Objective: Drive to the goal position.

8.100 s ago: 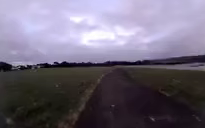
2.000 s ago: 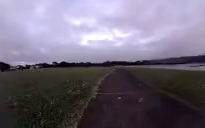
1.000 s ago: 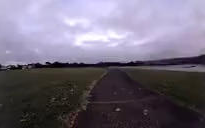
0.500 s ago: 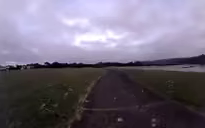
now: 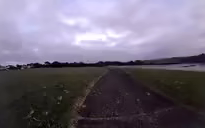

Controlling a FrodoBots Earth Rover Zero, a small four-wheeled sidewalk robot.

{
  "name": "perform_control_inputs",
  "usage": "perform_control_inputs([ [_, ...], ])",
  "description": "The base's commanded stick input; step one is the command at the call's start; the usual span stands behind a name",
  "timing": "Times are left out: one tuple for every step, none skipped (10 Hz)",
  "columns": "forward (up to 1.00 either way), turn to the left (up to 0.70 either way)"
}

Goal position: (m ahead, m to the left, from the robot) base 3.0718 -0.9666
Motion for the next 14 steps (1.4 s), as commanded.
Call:
perform_control_inputs([
  [0.50,0.24],
  [0.50,0.15],
  [0.50,0.06],
  [0.50,0.00],
  [0.50,0.00],
  [0.50,0.00],
  [0.50,0.00],
  [0.50,0.00],
  [0.50,0.00],
  [0.50,0.00],
  [0.50,0.00],
  [0.50,0.00],
  [0.50,0.00],
  [0.50,0.00],
])
